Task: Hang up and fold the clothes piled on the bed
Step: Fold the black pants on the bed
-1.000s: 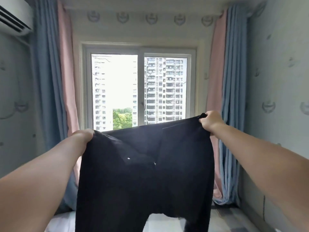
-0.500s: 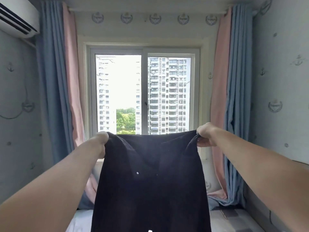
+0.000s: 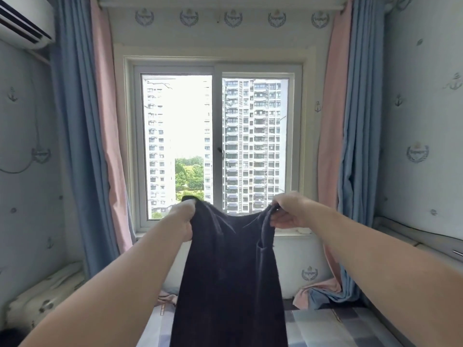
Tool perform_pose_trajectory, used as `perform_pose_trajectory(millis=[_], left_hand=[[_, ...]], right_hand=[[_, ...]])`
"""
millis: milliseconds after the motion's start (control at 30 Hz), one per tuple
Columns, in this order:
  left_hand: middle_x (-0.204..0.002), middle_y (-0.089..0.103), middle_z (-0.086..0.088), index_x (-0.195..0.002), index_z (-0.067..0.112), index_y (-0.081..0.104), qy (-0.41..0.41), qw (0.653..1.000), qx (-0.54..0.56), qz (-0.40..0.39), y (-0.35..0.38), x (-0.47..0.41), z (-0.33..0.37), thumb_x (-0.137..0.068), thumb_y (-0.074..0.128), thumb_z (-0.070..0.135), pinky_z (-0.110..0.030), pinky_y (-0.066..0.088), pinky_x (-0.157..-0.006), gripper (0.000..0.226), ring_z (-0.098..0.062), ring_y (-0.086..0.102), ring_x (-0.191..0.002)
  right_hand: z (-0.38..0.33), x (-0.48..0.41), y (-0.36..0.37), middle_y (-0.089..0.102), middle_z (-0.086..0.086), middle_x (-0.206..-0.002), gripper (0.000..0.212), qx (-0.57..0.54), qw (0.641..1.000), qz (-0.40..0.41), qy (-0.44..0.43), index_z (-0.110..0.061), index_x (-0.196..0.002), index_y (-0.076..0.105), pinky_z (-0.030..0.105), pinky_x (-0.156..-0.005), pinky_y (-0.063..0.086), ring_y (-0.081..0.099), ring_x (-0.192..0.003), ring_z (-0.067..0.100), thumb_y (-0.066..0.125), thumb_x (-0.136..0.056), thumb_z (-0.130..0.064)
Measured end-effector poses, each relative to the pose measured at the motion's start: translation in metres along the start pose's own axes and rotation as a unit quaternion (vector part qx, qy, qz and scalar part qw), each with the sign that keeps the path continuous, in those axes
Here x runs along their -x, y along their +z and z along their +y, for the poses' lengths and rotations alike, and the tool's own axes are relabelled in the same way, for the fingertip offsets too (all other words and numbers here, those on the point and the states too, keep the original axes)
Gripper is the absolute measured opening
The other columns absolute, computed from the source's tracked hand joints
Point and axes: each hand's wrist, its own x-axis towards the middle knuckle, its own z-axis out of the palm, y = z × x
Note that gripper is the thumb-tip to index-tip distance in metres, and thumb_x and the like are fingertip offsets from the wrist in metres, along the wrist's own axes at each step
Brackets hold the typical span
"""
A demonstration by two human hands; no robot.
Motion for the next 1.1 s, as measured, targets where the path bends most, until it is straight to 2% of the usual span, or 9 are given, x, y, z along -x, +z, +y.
perform_pose_trajectory(millis=[267, 467, 567, 700, 800, 867, 967, 1033, 1100], left_hand=[[-0.083, 0.072, -0.001, -0.101, 0.013, 0.071, 0.098, 0.983, -0.008, -0.153, 0.044, 0.038, 0.009, -0.102, 0.057, 0.024, -0.023, 0.049, -0.053, 0.018, -0.018, 0.063, -0.074], [-0.116, 0.073, 0.003, -0.122, 0.025, 0.069, 0.193, 0.94, -0.081, -0.268, 0.025, 0.041, 0.005, -0.087, 0.054, -0.005, -0.033, 0.048, -0.083, 0.049, -0.016, 0.068, -0.097], [-0.121, 0.07, 0.006, -0.127, 0.026, 0.064, 0.239, 0.934, -0.122, -0.234, 0.025, 0.037, -0.003, -0.084, 0.061, -0.009, -0.031, 0.052, -0.078, 0.055, -0.016, 0.07, -0.102], [-0.115, 0.071, -0.013, -0.121, 0.012, 0.067, 0.236, 0.958, -0.061, -0.154, 0.014, 0.028, 0.003, -0.085, 0.056, -0.013, -0.036, 0.053, -0.075, 0.045, -0.034, 0.068, -0.106], [-0.114, 0.072, -0.019, -0.119, 0.007, 0.069, 0.197, 0.968, 0.007, -0.154, -0.009, 0.017, 0.016, -0.087, 0.053, -0.015, -0.046, 0.056, -0.085, 0.042, -0.043, 0.065, -0.111], [-0.116, 0.071, -0.021, -0.119, 0.005, 0.069, 0.184, 0.966, 0.034, -0.178, -0.028, 0.011, 0.027, -0.088, 0.053, -0.015, -0.05, 0.055, -0.093, 0.04, -0.045, 0.065, -0.113], [-0.122, 0.07, -0.02, -0.125, 0.005, 0.067, 0.183, 0.955, 0.046, -0.229, -0.052, 0.006, 0.044, -0.09, 0.052, -0.013, -0.05, 0.051, -0.101, 0.041, -0.043, 0.063, -0.118], [-0.123, 0.069, -0.019, -0.128, 0.006, 0.065, 0.19, 0.949, 0.046, -0.247, -0.066, 0.006, 0.057, -0.091, 0.052, -0.011, -0.048, 0.052, -0.099, 0.042, -0.041, 0.063, -0.118], [-0.124, 0.069, -0.018, -0.129, 0.006, 0.064, 0.201, 0.946, 0.04, -0.252, -0.081, 0.006, 0.069, -0.092, 0.051, -0.01, -0.045, 0.053, -0.093, 0.042, -0.04, 0.063, -0.119]], right_hand=[[-0.038, 0.018, 0.031, 0.076, 0.019, -0.08, 0.015, 0.006, 0.983, -0.07, -0.168, -0.003, -0.09, 0.069, 0.027, -0.054, 0.056, 0.075, -0.072, 0.024, 0.066, -0.092, -0.018], [-0.053, 0.017, 0.032, 0.077, 0.012, -0.079, 0.018, 0.039, 0.972, -0.065, -0.222, -0.004, -0.097, 0.071, 0.025, -0.061, 0.058, 0.075, -0.074, 0.016, 0.068, -0.092, -0.022], [-0.06, 0.017, 0.047, 0.077, 0.009, -0.075, 0.016, 0.069, 0.964, -0.053, -0.253, -0.01, -0.082, 0.072, 0.026, -0.063, 0.059, 0.076, -0.074, 0.016, 0.07, -0.09, -0.023], [-0.061, 0.014, 0.064, 0.078, 0.003, -0.079, 0.019, 0.08, 0.95, -0.07, -0.295, -0.011, -0.082, 0.071, 0.03, -0.072, 0.062, 0.076, -0.08, 0.017, 0.07, -0.091, -0.028], [-0.047, 0.001, 0.061, 0.072, -0.005, -0.099, 0.011, 0.048, 0.93, 0.078, -0.356, -0.022, -0.094, 0.066, 0.022, -0.079, 0.054, 0.068, -0.094, 0.014, 0.069, -0.091, -0.032], [-0.027, -0.006, 0.056, 0.055, -0.004, -0.134, 0.043, 0.012, 0.94, 0.142, -0.311, -0.029, -0.123, 0.052, 0.013, -0.087, 0.044, 0.054, -0.116, 0.009, 0.071, -0.089, -0.045], [0.012, -0.014, 0.063, 0.032, -0.003, -0.162, 0.098, -0.113, 0.985, -0.05, -0.118, -0.03, -0.154, 0.028, 0.042, -0.115, 0.031, 0.033, -0.146, 0.02, 0.07, -0.076, -0.072], [0.033, -0.014, 0.078, 0.052, -0.003, -0.15, 0.09, -0.167, 0.961, -0.215, -0.044, -0.026, -0.146, 0.051, 0.044, -0.108, 0.043, 0.049, -0.138, 0.02, 0.071, -0.073, -0.075], [0.038, -0.006, 0.097, 0.065, 0.001, -0.135, 0.07, -0.194, 0.937, -0.291, -0.02, -0.023, -0.125, 0.072, 0.039, -0.088, 0.058, 0.063, -0.123, 0.024, 0.073, -0.075, -0.072]])
